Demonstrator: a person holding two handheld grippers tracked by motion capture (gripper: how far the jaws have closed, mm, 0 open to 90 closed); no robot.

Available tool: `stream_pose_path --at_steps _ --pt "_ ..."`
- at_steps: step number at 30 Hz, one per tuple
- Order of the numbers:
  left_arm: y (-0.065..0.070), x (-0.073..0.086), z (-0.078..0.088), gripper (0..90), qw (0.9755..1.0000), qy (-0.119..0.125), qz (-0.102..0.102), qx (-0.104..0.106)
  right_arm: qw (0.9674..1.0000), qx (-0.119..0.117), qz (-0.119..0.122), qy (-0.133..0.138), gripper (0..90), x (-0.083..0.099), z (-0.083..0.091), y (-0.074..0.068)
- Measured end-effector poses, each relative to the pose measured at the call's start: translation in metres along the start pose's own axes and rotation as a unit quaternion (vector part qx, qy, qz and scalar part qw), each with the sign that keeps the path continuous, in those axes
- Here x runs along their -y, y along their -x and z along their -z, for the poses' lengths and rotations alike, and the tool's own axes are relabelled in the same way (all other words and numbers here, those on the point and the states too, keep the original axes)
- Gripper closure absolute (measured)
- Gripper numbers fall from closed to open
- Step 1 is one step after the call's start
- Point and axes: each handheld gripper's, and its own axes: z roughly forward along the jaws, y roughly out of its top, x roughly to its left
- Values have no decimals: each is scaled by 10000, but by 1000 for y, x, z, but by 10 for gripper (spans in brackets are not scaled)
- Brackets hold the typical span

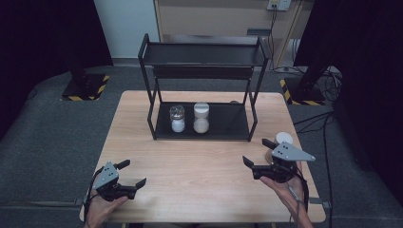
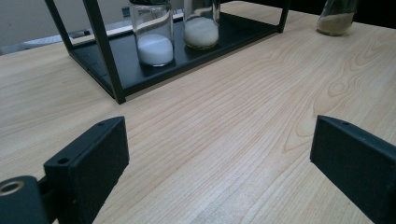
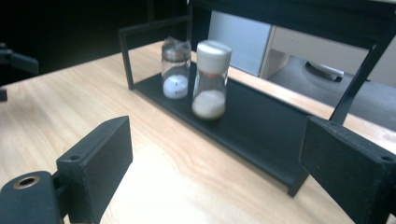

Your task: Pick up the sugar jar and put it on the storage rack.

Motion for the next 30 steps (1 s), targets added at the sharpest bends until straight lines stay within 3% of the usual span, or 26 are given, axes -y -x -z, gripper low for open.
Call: stream_pose_path --at_steps 20,26,30 --pt "0 -1 -2 34 10000 -38 -6 21 9975 210 -666 -145 96 66 20 0" --pt "0 -1 -2 34 10000 -34 -13 26 9967 226 -765 -170 96 75 20 1" --pt "0 -1 -2 34 10000 -37 -27 41 9971 243 -695 -183 96 78 19 0"
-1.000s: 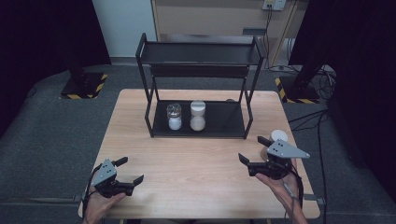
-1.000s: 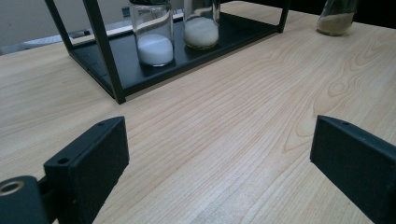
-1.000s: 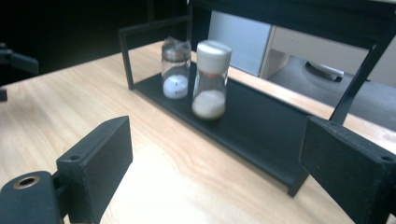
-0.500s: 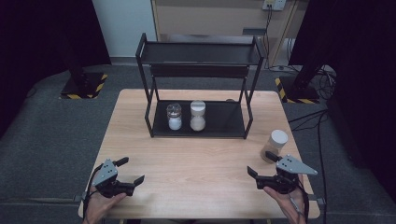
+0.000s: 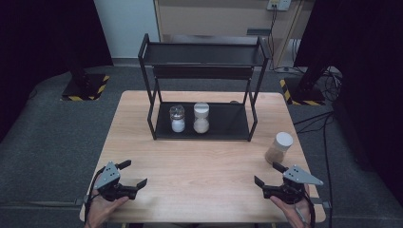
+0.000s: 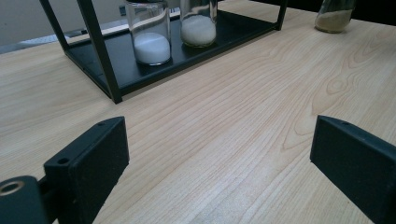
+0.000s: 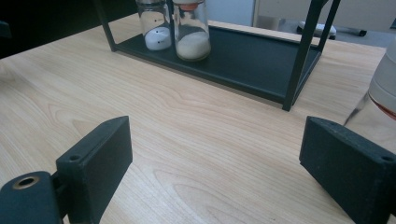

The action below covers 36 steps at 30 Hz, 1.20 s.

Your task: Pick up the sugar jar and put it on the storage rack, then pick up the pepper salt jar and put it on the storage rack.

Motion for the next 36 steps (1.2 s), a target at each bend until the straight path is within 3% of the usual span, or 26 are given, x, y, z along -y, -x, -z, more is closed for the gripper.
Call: stream_pose_path --at_steps 12,36 --pt "-1 -1 -2 34 10000 -17 -52 57 9999 -111 31 3 96 5 -1 4" --pt "-2 -1 -3 35 9999 -23 -53 88 10000 -33 36 13 65 5 1 1"
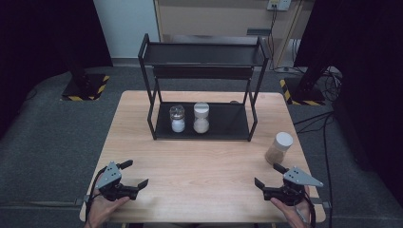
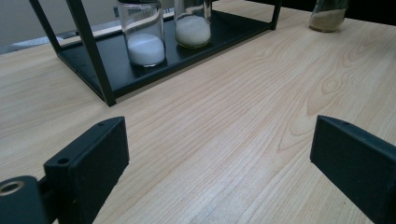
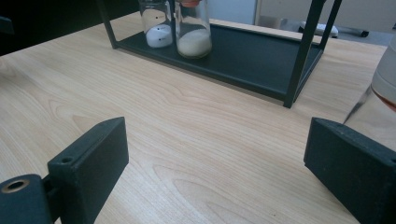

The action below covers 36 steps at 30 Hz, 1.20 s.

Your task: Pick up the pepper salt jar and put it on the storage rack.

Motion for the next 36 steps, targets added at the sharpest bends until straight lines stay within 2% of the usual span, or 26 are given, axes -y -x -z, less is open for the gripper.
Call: stream_pose_path --at_steps 9,19,29,36 --pt "0 0 0 34 10000 -11 -19 8 9999 101 -24 136 55 -2 7 -6" --pt "0 0 0 35 10000 -6 -8 11 9993 271 -13 241 45 -15 20 -10" --pt "0 0 -1 34 10000 -30 4 1 9976 609 -66 307 50 -32 28 -1" --pt "-1 0 -2 35 10000 -16 -4 38 9959 864 -221 164 51 -43 22 11"
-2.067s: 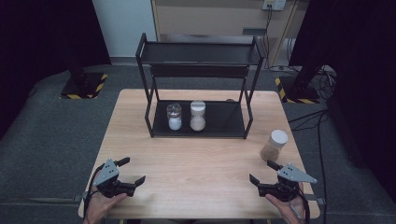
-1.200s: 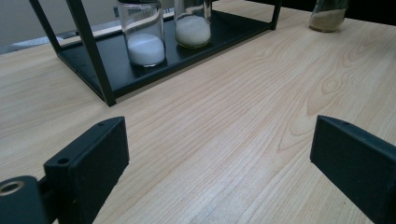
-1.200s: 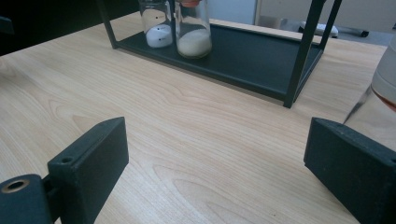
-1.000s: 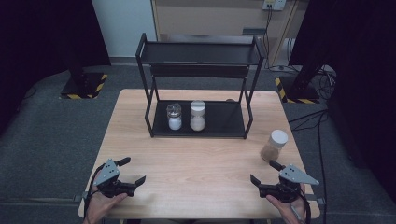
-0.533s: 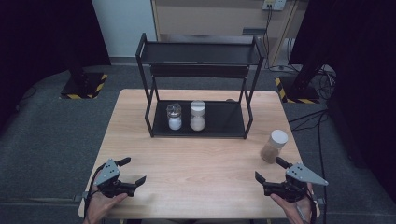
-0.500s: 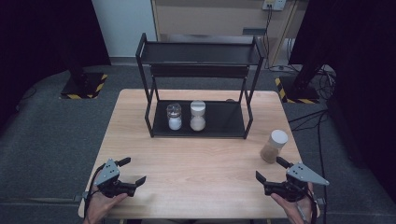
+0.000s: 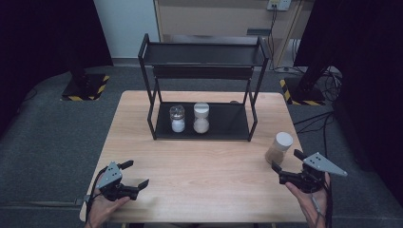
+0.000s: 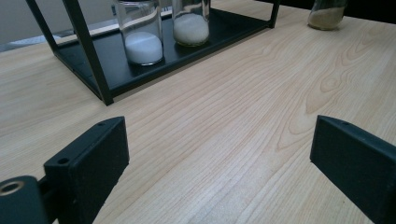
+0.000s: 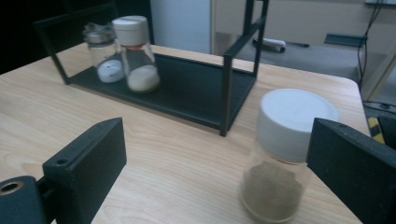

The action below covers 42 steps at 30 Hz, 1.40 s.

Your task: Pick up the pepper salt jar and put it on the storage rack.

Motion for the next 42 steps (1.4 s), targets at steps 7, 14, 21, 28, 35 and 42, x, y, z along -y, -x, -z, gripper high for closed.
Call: stream_pose_path --at_steps 7,14,21,28,35,42 --pt "0 -1 -1 35 10000 -47 -6 5 9997 187 -111 -139 52 -8 -14 13" --pt "0 -1 -1 35 10000 -48 -5 7 9990 283 -261 -244 58 -14 -33 26" --pt "0 -1 -1 35 10000 -52 -8 7 9979 402 -269 -441 71 -19 -55 35" --pt "0 -1 -1 35 10000 -61 -14 8 9963 446 -365 -632 127 -18 -75 42" --pt "0 -1 -1 35 10000 -53 -13 3 9955 458 -433 -712 329 -12 -86 44" --pt "0 -1 -1 35 10000 -50 -13 8 9942 659 -342 -781 336 -17 -86 34"
